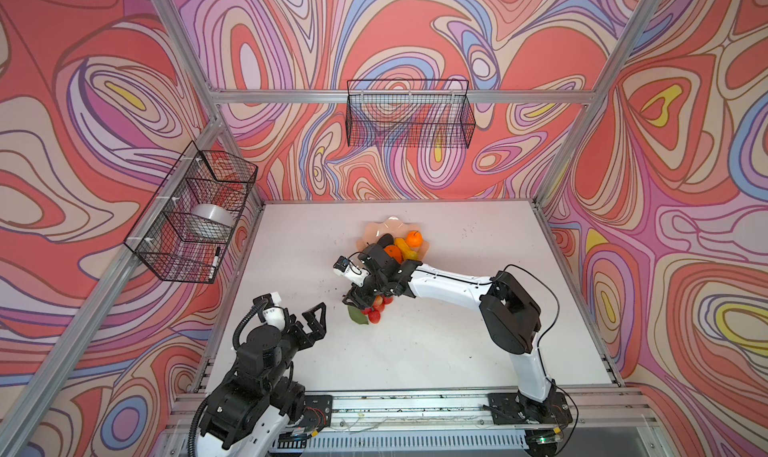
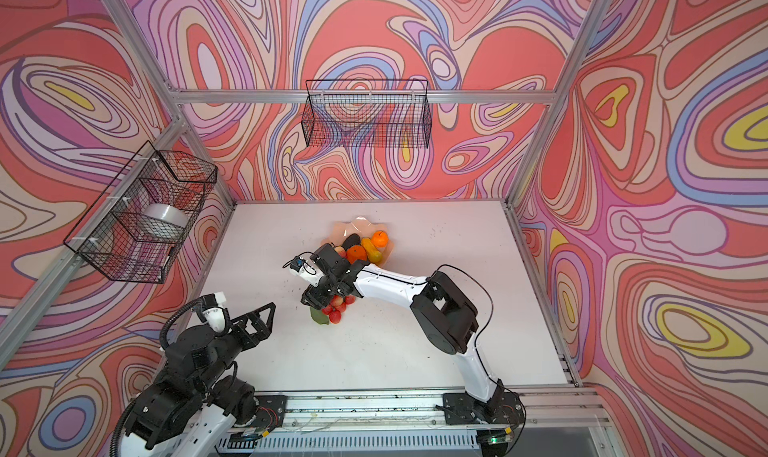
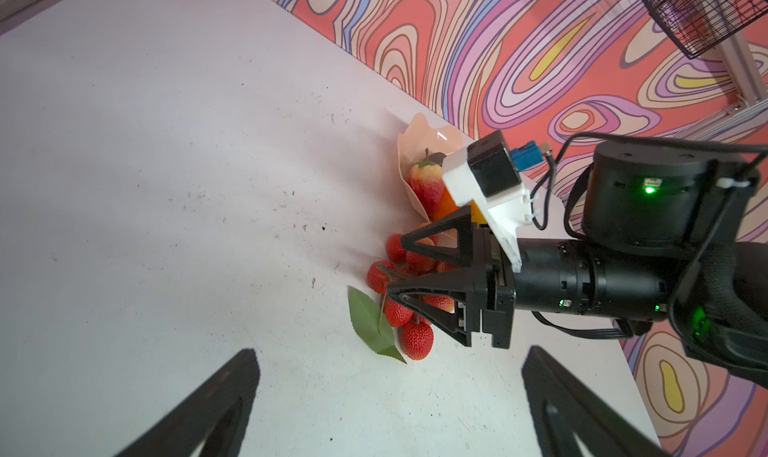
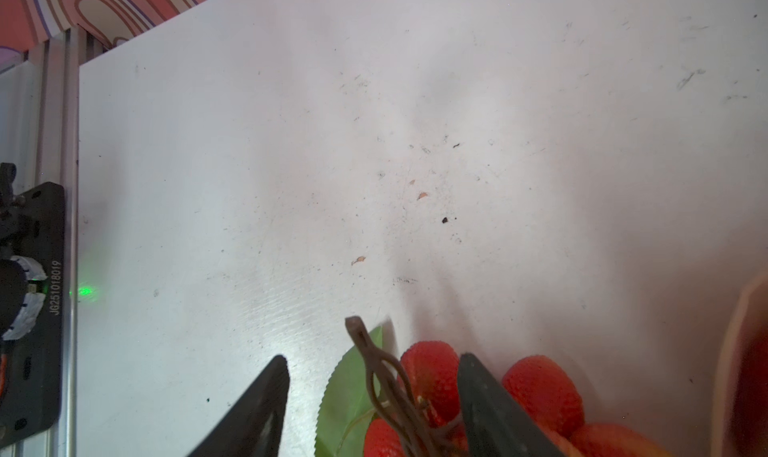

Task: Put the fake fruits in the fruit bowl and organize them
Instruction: 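Grasp the lychee bunch by its stem with the right gripper, then lift the lychee bunch onto the fruit in the bowl and release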

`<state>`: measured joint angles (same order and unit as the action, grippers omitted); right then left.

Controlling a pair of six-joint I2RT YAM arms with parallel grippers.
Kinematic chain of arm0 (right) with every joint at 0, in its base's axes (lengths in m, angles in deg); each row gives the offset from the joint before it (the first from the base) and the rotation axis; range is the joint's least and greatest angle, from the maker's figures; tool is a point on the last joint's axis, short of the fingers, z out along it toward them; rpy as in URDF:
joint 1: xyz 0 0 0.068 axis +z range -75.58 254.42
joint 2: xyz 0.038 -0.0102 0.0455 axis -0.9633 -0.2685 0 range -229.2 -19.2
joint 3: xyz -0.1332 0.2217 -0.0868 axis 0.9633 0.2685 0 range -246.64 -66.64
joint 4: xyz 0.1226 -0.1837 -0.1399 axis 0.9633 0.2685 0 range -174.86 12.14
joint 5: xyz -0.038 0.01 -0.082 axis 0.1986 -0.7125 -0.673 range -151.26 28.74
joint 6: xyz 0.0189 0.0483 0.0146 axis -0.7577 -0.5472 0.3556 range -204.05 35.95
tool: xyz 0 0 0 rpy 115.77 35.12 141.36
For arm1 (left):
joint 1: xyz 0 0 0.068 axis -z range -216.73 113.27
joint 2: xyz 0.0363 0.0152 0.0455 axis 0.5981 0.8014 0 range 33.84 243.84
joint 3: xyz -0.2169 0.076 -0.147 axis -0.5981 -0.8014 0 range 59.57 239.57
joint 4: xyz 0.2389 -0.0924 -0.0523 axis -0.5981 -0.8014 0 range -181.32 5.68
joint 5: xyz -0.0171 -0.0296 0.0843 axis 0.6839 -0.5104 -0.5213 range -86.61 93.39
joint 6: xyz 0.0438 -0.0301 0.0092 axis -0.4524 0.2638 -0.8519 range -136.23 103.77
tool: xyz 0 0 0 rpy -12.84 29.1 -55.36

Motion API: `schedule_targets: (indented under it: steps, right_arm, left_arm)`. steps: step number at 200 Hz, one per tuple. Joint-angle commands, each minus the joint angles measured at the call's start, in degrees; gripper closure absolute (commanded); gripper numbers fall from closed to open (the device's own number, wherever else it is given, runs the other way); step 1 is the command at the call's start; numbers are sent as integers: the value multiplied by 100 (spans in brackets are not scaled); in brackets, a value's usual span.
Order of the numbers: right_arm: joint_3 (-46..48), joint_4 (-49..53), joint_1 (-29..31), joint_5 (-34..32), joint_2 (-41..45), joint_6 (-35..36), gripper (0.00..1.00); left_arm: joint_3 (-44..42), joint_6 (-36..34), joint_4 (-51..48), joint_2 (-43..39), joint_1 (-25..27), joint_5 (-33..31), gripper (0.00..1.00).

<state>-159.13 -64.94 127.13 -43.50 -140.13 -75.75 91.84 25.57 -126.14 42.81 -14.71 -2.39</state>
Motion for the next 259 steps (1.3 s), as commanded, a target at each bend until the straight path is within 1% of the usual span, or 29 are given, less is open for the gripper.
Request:
schedule_targets:
  steps: [1, 22, 39, 78, 97, 108, 123, 149, 175, 201, 215, 237, 251, 259]
  right_arm:
    - [-208, 333, 61, -49, -274, 168, 35]
    - [-283, 348, 64, -147, -410, 181, 37]
    - [-372, 363, 64, -152, -518, 156, 44]
    - [-354, 189, 67, -65, -471, -88, 74]
    - [-289, 176, 65, -58, -343, -265, 92]
    - [-213, 158, 64, -53, -240, -388, 100]
    - [-50, 99, 67, -75, -48, -605, 100]
    - [209, 98, 66, -160, 396, -1079, 100]
    - [511, 154, 34, -587, 1034, -1585, 100]
    - [504, 512, -106, -800, 1638, -1963, 100]
    - [403, 768, -200, -854, 1898, -2082, 100]
    - [-116, 1535, -427, -964, 1908, -2290, 100]
    - [-392, 1814, -621, -1018, 1906, -2306, 100]
    - [-492, 1829, -744, -1015, 1908, -2269, 100]
  left_arm:
    - [139, 13, -168, -10, -35, -54, 0]
    - [131, 21, -160, -25, -33, -52, 0]
    - [126, 21, -142, -27, -34, -55, 0]
    - [156, -14, -126, 21, -35, -55, 0]
    - [169, -45, -74, 52, -36, -55, 0]
    - [173, -65, -31, 78, -37, -27, 0]
    - [171, -126, 54, 118, -33, 51, 0]
    - [297, -471, 188, 222, -38, 296, 0]
    - [341, -716, 699, 387, -31, 908, 0]
    - [307, -791, 1423, 862, -37, 1594, 0]
    - [356, -845, 1767, 1188, -32, 1995, 0]
    - [457, -1072, 2392, 1706, -40, 2701, 0]
    - [558, -1230, 2625, 2026, -38, 2954, 0]
    - [587, -1276, 3003, 2194, -36, 3091, 0]
